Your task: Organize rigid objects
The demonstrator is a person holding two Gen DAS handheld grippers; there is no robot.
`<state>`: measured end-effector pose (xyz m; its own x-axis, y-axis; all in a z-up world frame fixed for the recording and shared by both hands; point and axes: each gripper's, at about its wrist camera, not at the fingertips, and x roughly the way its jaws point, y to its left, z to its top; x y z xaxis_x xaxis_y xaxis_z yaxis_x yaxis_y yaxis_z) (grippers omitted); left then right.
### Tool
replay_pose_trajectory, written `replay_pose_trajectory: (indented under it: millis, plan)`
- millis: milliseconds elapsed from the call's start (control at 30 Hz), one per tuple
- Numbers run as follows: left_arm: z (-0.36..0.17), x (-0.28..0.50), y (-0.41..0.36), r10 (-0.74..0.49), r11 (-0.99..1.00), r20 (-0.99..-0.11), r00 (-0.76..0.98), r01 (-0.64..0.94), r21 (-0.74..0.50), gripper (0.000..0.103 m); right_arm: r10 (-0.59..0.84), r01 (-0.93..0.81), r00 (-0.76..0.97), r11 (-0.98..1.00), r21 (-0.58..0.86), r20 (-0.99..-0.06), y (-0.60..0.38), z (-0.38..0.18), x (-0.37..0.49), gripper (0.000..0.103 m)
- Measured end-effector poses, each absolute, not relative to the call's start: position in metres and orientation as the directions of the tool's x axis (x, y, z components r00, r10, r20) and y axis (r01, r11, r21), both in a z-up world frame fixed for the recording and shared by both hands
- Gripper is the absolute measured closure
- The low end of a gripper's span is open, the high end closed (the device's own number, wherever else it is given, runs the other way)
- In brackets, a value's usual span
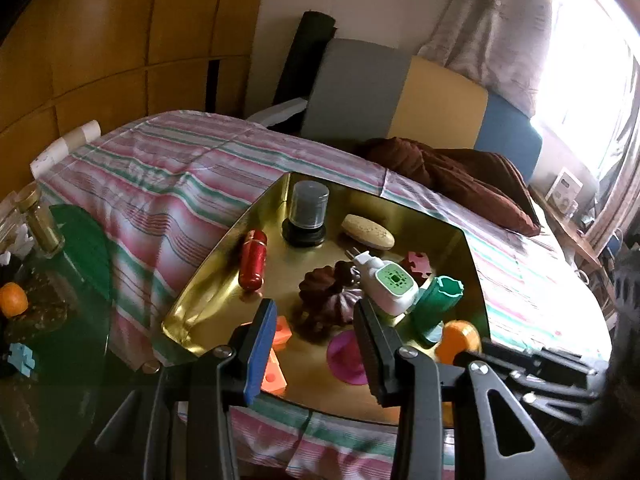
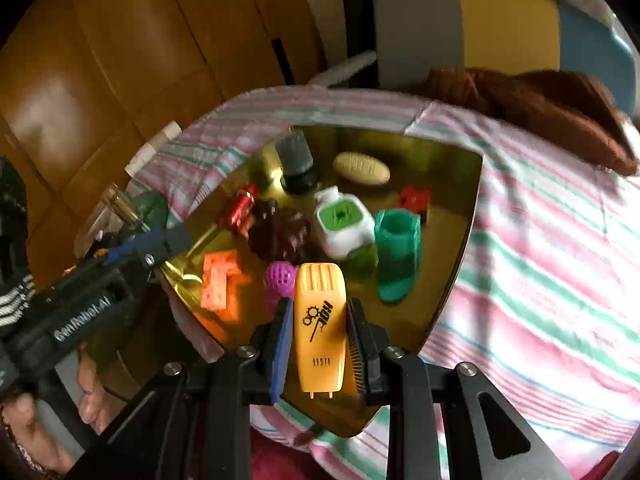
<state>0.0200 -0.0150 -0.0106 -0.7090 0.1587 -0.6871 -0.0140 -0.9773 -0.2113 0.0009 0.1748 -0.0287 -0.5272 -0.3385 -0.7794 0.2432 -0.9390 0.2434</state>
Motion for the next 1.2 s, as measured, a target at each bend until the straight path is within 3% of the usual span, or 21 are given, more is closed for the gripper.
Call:
replay_pose_trajectory:
  millis: [467, 600, 767, 833, 1000, 1200]
  plan:
    - [-0.01, 0.02, -0.009, 0.105, -0.989, -0.696, -0.71, 0.001, -0.15, 0.063, -0.172, 0.187, -0.533, -0.979, 0.083, -0.829, 0.167, -0.052, -0.005, 0.073]
    - [-0.01, 0.02, -0.007, 0.09, -0.992, -0.696, -0.712, 0.0, -0.128, 0.063, -0.171, 0.145, -0.579, -0.984, 0.106, -0.798, 0.178, -0.043, 0.001, 0.06]
    - [-0.007, 0.019, -0.003, 0.057, -0.996, -0.694, -0.717, 0.003, -0.085, 0.063, -0.165, 0.115, -0.597, -0.986, 0.12, -0.785, 0.185, -0.036, 0.007, 0.054]
    - [-0.005, 0.018, -0.002, 0.044, -0.998, -0.693, -0.72, 0.001, -0.065, 0.063, -0.163, 0.114, -0.602, -0.986, 0.118, -0.782, 0.185, -0.034, 0.009, 0.045]
    - [0.002, 0.02, 0.0, 0.0, -1.0, -0.68, -0.733, 0.015, -0.016, 0.063, -0.15, 0.129, -0.61, -0.988, 0.089, -0.778, 0.179, -0.029, 0.01, 0.04]
    - [0.002, 0.016, -0.003, -0.016, -1.0, -0.717, -0.697, 0.026, -0.003, 0.063, -0.136, 0.122, -0.612, -0.99, 0.077, -0.779, 0.173, -0.023, 0.005, 0.024]
